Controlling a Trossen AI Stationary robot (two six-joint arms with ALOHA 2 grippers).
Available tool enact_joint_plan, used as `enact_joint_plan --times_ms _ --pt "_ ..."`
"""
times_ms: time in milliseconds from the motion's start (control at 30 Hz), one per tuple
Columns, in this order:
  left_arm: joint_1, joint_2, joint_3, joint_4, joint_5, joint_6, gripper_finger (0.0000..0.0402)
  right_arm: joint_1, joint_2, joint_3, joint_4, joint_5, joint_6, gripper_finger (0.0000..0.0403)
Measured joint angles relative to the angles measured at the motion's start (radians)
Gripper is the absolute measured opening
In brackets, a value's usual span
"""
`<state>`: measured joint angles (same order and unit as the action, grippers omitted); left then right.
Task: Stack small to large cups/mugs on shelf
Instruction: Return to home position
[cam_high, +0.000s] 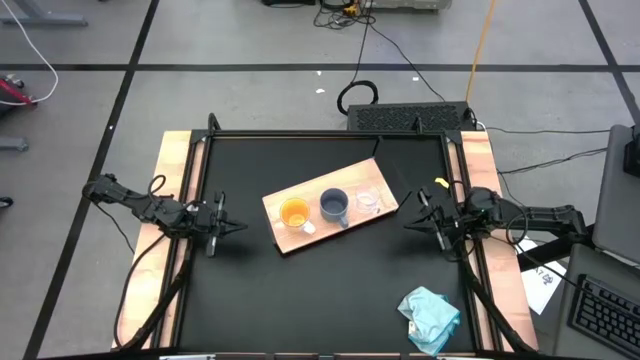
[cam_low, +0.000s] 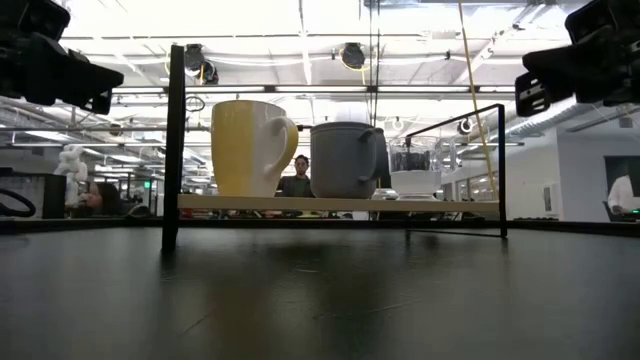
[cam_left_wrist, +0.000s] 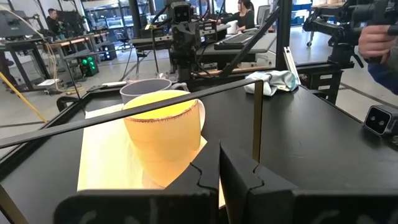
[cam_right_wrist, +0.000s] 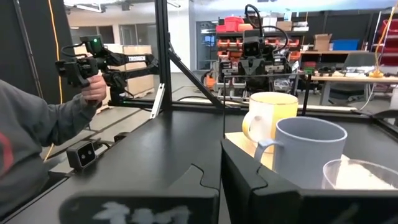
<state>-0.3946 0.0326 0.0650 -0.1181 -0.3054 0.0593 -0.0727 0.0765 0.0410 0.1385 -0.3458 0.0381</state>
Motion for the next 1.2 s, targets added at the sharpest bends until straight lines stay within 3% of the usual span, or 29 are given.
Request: enact_joint_plan --times_ms 233,600,867,1200 --pt "0.000 0.000 0.000 0.000 0.000 -0.017 0.0022 0.000 0.000 0.000 0.015 0.000 -0.023 0.0000" --pt "0.000 0.000 0.000 0.002 0.000 -0.016 0.0003 0.000 0.000 0.000 0.015 0.000 -0.014 0.0000" --pt "0.000 0.000 0.000 0.002 0.000 -0.012 0.0030 0.000 0.000 0.000 0.015 0.000 0.002 0.0000" --pt "0.000 0.000 0.000 0.003 0.000 -0.012 0.0032 0.000 0.000 0.000 0.014 0.000 0.002 0.0000"
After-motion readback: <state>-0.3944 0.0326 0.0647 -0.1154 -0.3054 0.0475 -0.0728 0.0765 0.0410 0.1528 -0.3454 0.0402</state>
